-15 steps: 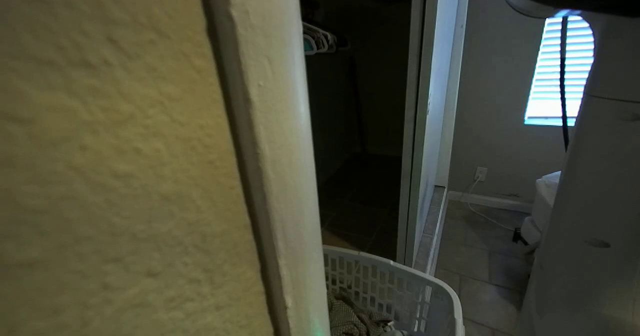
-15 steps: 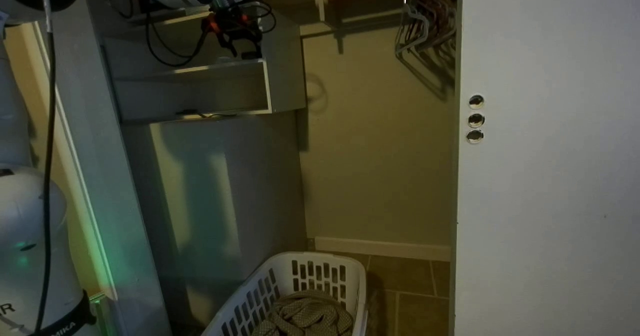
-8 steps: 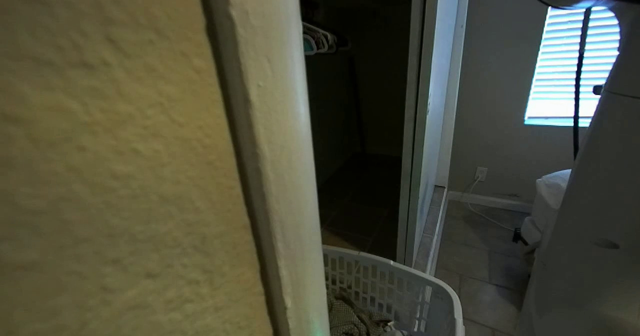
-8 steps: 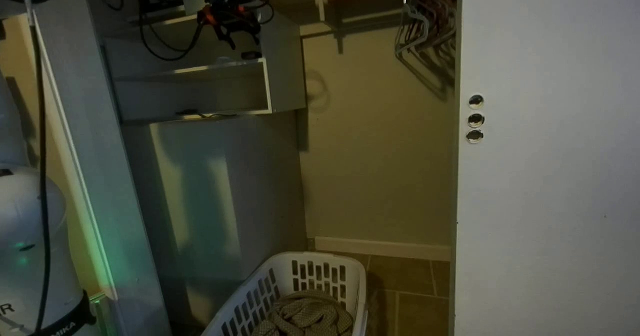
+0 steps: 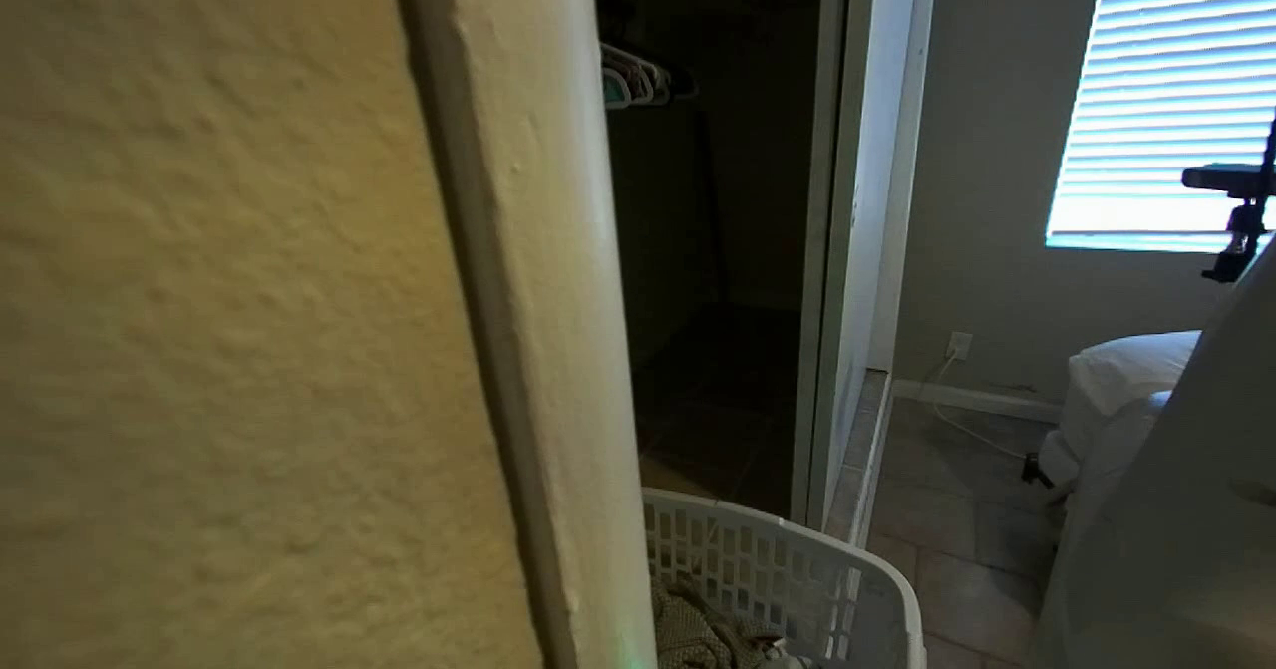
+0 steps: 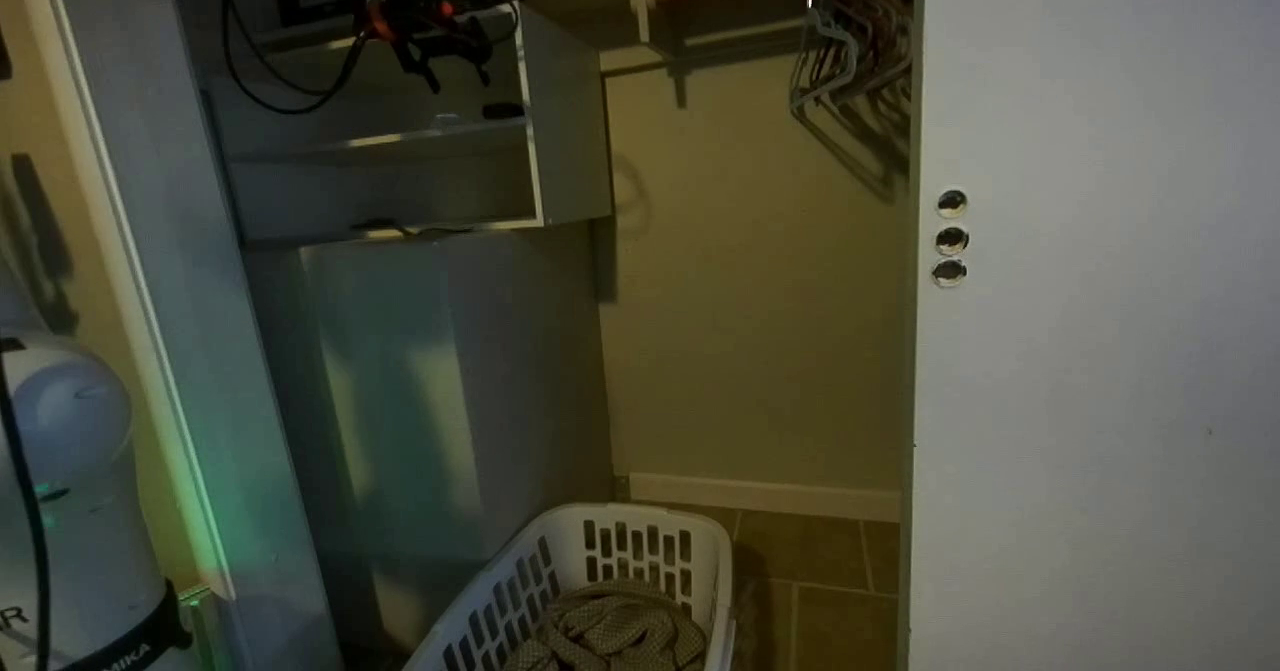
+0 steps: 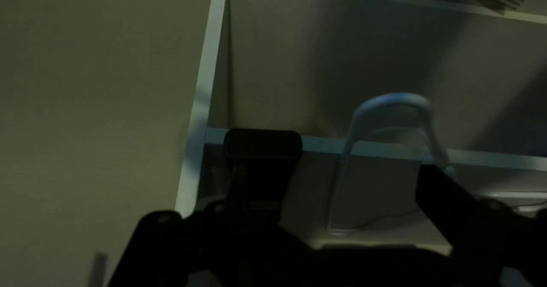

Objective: Move the remote to the first top shelf

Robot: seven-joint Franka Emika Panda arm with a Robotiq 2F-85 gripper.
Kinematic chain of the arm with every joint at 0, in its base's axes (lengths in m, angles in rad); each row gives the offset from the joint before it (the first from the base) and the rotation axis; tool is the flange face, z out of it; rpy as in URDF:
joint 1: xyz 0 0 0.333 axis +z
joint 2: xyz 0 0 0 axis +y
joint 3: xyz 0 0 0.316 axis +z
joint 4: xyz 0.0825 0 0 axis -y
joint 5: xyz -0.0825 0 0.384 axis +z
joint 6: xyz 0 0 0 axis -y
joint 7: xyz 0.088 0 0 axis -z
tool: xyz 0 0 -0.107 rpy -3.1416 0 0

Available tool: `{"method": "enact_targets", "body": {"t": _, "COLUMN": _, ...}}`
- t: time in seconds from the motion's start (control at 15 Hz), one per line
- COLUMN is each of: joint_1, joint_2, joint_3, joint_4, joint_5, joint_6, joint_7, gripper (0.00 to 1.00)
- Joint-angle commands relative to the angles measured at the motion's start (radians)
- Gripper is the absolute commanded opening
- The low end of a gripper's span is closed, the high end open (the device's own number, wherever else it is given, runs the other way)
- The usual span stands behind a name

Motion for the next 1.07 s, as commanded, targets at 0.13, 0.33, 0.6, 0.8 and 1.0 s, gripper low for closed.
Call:
{"method": "enact_targets", "body": {"t": 0.13, "joint_1": -0.005, "joint_2": -0.155, "joint_3": -0.011, "joint_4": -0.211, "joint_5": 0.006, "joint_6": 0.141, "joint_7": 0.001, "gripper": 1.0}}
{"method": "enact_targets", "body": {"t": 0.33, "joint_1": 0.009, "joint_2": -0.224, "joint_3": -0.029, "joint_4": -0.325, "joint_5": 0.027, "joint_6": 0.255, "joint_7": -0.006, "gripper": 1.0}}
{"method": "enact_targets", "body": {"t": 0.6, "joint_1": 0.043, "joint_2": -0.287, "joint_3": -0.062, "joint_4": -0.455, "joint_5": 0.053, "joint_6": 0.377, "joint_7": -0.014, "gripper": 1.0}}
{"method": "enact_targets", "body": {"t": 0.8, "joint_1": 0.045, "joint_2": -0.259, "joint_3": -0.065, "joint_4": -0.429, "joint_5": 0.02, "joint_6": 0.369, "joint_7": 0.01, "gripper": 1.0}}
{"method": "enact_targets", "body": {"t": 1.0, "joint_1": 0.054, "joint_2": -0.28, "joint_3": -0.073, "joint_4": -0.462, "joint_5": 0.025, "joint_6": 0.389, "joint_7": 0.01, "gripper": 1.0}}
